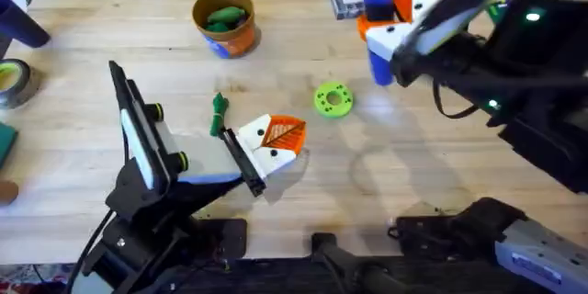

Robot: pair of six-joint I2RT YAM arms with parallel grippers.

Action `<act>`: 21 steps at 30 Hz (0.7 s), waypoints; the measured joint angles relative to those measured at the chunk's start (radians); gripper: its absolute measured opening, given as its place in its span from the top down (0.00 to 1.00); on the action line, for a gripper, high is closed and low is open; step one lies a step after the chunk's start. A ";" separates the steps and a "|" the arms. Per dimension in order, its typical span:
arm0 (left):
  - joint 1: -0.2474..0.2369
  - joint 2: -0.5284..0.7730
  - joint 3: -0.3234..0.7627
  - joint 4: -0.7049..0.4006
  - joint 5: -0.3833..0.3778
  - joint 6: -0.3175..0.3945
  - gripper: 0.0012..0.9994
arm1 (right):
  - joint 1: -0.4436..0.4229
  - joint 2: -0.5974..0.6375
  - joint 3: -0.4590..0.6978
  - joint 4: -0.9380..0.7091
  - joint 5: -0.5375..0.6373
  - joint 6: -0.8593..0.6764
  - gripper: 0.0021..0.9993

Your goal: Pick up the gripper from the table and insert it into the empty holder that is missing its gripper. Then pick up a screw, insert it into the mounting hole, and use the screwdriver to tighten it. Finally, clean up the table by picking up the vegetable and placing it into the bucket.

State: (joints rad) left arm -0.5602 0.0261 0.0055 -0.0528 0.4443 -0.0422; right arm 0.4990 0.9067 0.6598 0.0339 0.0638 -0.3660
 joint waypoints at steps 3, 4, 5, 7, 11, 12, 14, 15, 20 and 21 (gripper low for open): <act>0.000 0.000 0.000 0.000 0.000 0.000 0.99 | -0.028 0.056 0.000 -0.044 0.053 -0.155 0.95; 0.000 0.000 0.000 0.000 0.000 0.000 0.99 | -0.035 0.080 0.000 -0.045 0.063 -0.205 0.95; 0.000 0.000 0.000 0.000 0.000 0.000 0.99 | -0.042 0.108 0.000 -0.045 0.072 -0.259 0.95; 0.000 0.000 0.000 0.000 0.000 0.000 0.99 | -0.054 0.165 0.000 -0.042 0.081 -0.345 0.95; 0.000 0.000 0.000 0.000 0.000 0.000 0.99 | -0.071 0.295 0.000 -0.042 0.092 -0.472 0.95; 0.000 0.000 0.000 0.000 0.000 0.000 0.99 | -0.073 0.328 0.000 -0.045 0.094 -0.496 0.95; 0.000 0.000 0.000 0.000 0.000 0.000 0.99 | -0.074 0.389 0.000 -0.057 0.097 -0.543 0.96; 0.000 0.000 0.000 0.000 0.000 0.000 0.99 | -0.074 0.417 0.000 -0.069 0.098 -0.570 0.95; 0.000 0.000 0.000 0.000 0.000 0.000 0.99 | -0.074 0.495 0.002 -0.152 0.142 -0.682 0.96; 0.000 0.000 0.000 0.000 0.000 0.000 0.99 | -0.074 0.505 0.002 -0.172 0.153 -0.697 0.95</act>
State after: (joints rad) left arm -0.5602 0.0261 0.0055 -0.0528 0.4443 -0.0422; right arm 0.4248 1.4119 0.6621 -0.1377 0.2171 -1.0629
